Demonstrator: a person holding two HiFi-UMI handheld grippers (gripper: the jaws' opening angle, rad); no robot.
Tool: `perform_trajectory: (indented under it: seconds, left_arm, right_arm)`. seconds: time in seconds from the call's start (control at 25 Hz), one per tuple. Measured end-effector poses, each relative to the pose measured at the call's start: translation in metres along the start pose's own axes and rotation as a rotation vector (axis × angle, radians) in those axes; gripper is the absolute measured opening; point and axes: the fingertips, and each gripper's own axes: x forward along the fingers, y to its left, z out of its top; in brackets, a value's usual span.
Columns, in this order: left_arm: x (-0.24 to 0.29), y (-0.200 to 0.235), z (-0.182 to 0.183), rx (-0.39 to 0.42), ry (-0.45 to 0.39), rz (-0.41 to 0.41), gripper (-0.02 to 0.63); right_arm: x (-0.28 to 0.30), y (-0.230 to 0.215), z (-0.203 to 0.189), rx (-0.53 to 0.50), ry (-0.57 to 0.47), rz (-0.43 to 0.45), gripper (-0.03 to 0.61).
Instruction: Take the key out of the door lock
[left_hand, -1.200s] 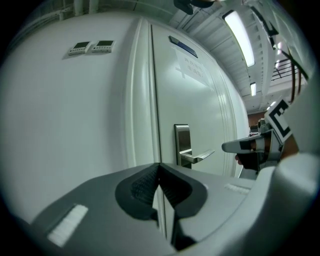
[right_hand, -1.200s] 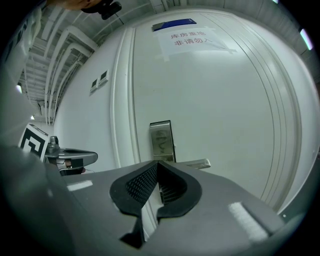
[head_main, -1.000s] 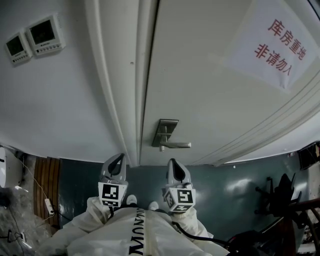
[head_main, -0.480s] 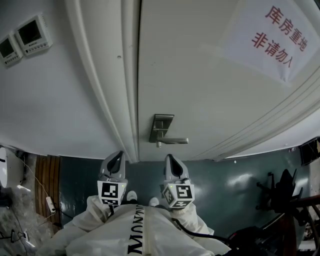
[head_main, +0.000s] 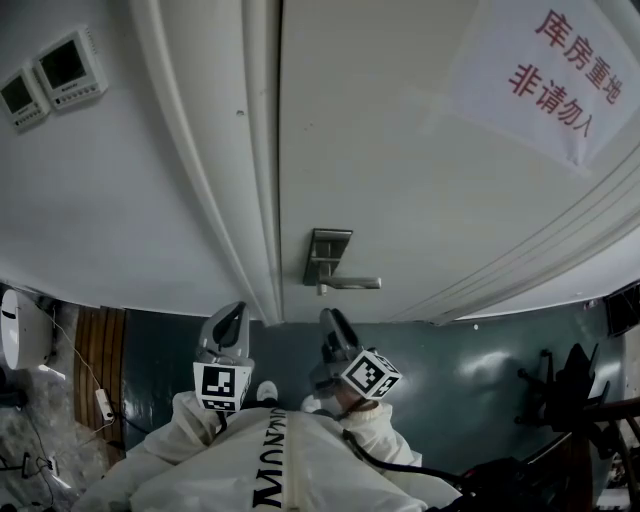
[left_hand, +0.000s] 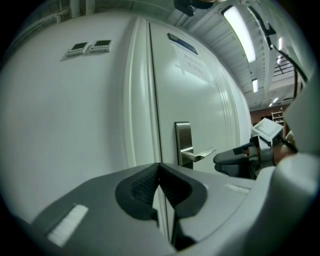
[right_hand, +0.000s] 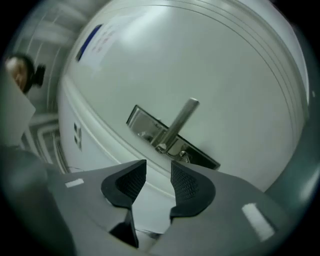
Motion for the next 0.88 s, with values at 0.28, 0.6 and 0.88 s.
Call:
perform_trajectory:
  seconds: [0.28, 0.6, 0.88]
  left_arm:
    - [-0.008, 0.010, -0.002, 0.014, 0.015, 0.026, 0.000]
    - [-0.012, 0.015, -0.003, 0.023, 0.026, 0.038, 0.000]
    - [-0.014, 0.018, -0.005, 0.019, 0.032, 0.049, 0.000]
  right_arm:
    - [0.009, -0.034, -0.007, 0.491, -0.074, 0.130, 0.160]
    - [0.023, -0.053, -0.017, 0.672, -0.107, 0.177, 0.166]
    - [0.034, -0.064, -0.023, 0.709, -0.107, 0.171, 0.164]
